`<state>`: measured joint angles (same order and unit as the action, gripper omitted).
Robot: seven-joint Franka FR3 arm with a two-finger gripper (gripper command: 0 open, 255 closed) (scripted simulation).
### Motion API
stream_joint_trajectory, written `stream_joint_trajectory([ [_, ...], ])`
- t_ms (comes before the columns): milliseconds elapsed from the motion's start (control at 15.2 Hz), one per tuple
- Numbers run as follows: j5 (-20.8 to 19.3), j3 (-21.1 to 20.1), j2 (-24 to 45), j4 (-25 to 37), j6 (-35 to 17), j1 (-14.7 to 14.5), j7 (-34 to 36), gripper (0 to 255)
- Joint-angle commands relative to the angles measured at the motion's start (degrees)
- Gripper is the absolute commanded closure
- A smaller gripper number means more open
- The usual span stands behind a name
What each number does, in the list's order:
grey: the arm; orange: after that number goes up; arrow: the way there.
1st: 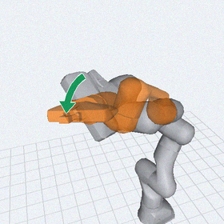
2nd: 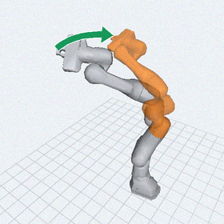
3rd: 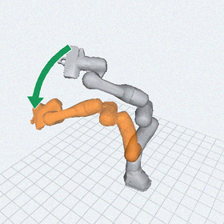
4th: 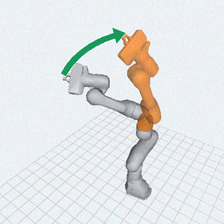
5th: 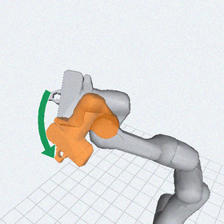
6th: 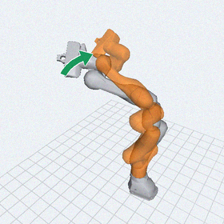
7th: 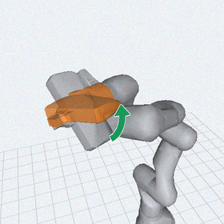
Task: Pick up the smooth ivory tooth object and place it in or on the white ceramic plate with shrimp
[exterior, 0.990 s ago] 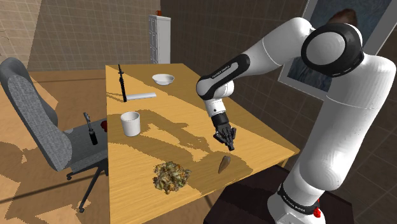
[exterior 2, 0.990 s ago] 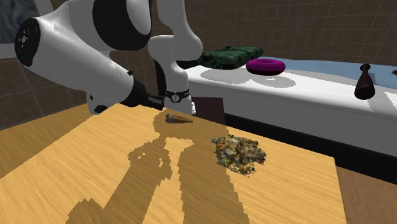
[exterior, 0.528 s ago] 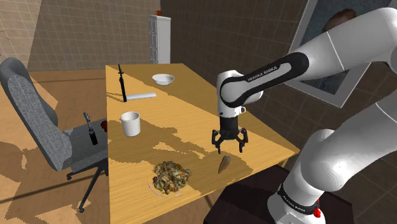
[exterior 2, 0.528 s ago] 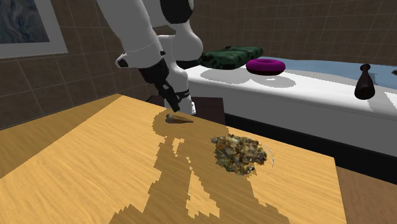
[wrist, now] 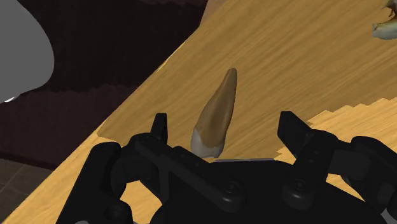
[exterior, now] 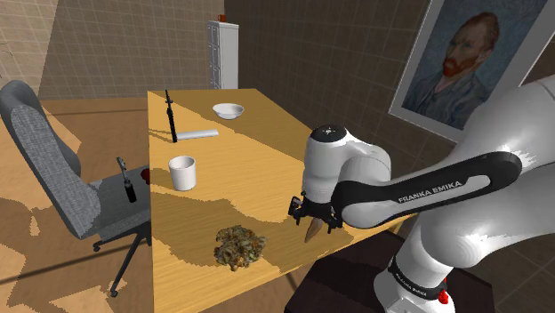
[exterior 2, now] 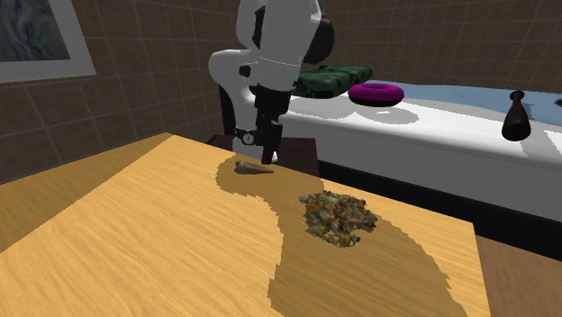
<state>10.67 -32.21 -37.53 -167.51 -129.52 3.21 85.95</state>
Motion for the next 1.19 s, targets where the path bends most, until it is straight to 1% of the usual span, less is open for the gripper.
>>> stream_joint_trajectory([
  [0, -0.2, -6.0, -0.5, -1.1, -2.9, 1.4, 10.2, 0],
  [330, -0.9, -8.0, 3.9, -2.9, -9.1, 3.7, 11.1, 0],
  [396, -1.4, -8.7, 5.4, -3.4, -11.1, 4.6, 11.5, 0],
  [924, -1.4, -8.7, 5.4, -3.4, -11.1, 4.6, 11.5, 0],
  [990, -1.4, -8.7, 5.4, -3.4, -11.1, 4.6, 11.5, 255],
  [1122, -1.5, -8.7, 5.5, -3.4, -11.2, 4.7, 11.5, 255],
])
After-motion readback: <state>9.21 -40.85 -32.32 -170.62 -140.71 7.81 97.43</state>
